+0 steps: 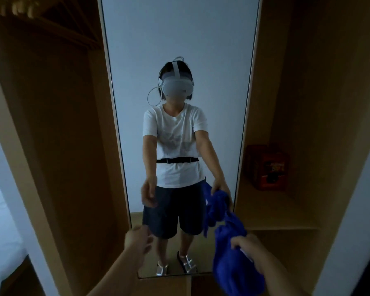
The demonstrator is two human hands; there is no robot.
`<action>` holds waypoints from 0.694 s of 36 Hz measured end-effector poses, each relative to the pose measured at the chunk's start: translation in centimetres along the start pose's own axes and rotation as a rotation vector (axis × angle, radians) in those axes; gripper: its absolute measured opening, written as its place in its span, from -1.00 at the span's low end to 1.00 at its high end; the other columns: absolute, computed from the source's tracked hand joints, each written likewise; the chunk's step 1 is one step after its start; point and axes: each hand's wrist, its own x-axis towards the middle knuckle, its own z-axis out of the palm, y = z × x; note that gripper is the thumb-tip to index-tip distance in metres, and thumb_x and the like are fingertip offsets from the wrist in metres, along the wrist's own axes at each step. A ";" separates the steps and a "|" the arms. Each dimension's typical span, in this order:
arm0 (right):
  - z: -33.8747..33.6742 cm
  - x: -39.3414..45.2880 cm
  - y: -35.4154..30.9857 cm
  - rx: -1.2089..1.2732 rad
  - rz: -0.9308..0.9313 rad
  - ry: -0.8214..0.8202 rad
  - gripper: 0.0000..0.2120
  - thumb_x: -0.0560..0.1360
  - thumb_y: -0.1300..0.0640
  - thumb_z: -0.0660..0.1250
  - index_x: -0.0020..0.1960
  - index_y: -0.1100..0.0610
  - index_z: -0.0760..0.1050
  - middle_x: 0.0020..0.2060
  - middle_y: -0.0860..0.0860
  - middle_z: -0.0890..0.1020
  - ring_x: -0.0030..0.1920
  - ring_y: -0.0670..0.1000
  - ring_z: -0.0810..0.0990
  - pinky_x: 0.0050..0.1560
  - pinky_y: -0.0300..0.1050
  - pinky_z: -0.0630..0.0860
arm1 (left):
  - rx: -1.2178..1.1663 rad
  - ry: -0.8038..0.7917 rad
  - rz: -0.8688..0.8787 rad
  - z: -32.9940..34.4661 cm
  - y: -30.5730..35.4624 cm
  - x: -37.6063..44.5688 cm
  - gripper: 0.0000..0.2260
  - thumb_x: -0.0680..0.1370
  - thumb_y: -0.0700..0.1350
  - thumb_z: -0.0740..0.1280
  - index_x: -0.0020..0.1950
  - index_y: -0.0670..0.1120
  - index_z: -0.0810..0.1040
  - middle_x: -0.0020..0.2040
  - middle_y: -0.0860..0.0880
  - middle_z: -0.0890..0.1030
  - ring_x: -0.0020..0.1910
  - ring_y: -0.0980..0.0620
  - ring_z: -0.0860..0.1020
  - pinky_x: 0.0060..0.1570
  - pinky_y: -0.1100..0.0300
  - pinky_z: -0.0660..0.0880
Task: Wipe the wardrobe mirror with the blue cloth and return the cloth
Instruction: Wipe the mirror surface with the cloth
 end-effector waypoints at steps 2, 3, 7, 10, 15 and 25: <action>-2.3 -0.1 -0.7 0.026 -0.051 0.118 -0.69 0.32 0.30 0.35 0.03 0.21 0.38 0.02 0.10 0.45 -0.10 0.05 0.41 -0.21 -0.09 0.30 | 0.050 0.179 0.092 -1.9 0.5 1.5 -0.81 0.58 -0.26 0.19 0.16 -0.23 0.47 -0.13 -0.20 0.53 -0.26 -0.10 0.49 -0.32 0.07 0.44; -3.2 -0.1 -1.2 0.039 -0.090 0.165 -0.65 0.33 0.30 0.35 0.08 0.19 0.34 0.04 0.09 0.43 -0.05 0.07 0.39 -0.12 -0.08 0.30 | 0.080 0.229 0.136 -2.6 0.7 2.1 -0.74 0.56 -0.29 0.18 0.24 -0.22 0.43 -0.08 -0.21 0.54 -0.24 -0.13 0.51 -0.28 0.02 0.48; -5.6 -0.5 -4.3 0.027 -0.208 0.217 -0.43 0.36 0.34 0.34 0.32 0.13 0.27 0.07 0.08 0.41 0.02 0.10 0.39 0.01 -0.01 0.29 | 0.147 0.234 0.222 -3.2 2.1 3.0 -0.46 0.53 -0.33 0.15 0.47 -0.01 0.18 0.24 -0.24 0.44 0.07 -0.29 0.50 0.05 -0.23 0.51; -5.4 -0.4 -6.6 -0.017 -0.283 0.170 -0.32 0.34 0.41 0.31 0.40 0.06 0.26 0.06 0.04 0.43 0.00 0.05 0.41 0.03 -0.04 0.31 | 0.220 0.196 0.323 -2.4 3.3 3.1 -0.37 0.53 -0.36 0.12 0.51 0.09 0.06 0.39 -0.19 0.33 0.25 -0.29 0.41 0.17 -0.27 0.43; -5.3 0.9 -7.8 -0.039 -0.323 0.119 -0.27 0.34 0.45 0.29 0.40 -0.05 0.25 -0.01 -0.05 0.46 -0.04 -0.03 0.44 0.00 -0.06 0.34 | 0.331 0.179 0.492 -1.3 4.8 3.0 -0.25 0.45 -0.46 0.14 0.52 0.10 0.05 0.49 -0.12 0.20 0.35 -0.23 0.33 0.15 -0.24 0.46; -6.2 2.4 -7.0 -0.021 -0.134 0.047 -0.69 0.27 0.24 0.38 0.02 0.20 0.50 -0.01 0.19 0.58 0.02 0.21 0.54 -0.02 0.02 0.43 | 0.269 0.105 0.449 -0.7 5.6 4.5 -0.24 0.47 -0.48 0.14 0.53 0.10 0.03 0.50 -0.12 0.20 0.23 -0.24 0.44 -0.32 0.09 0.50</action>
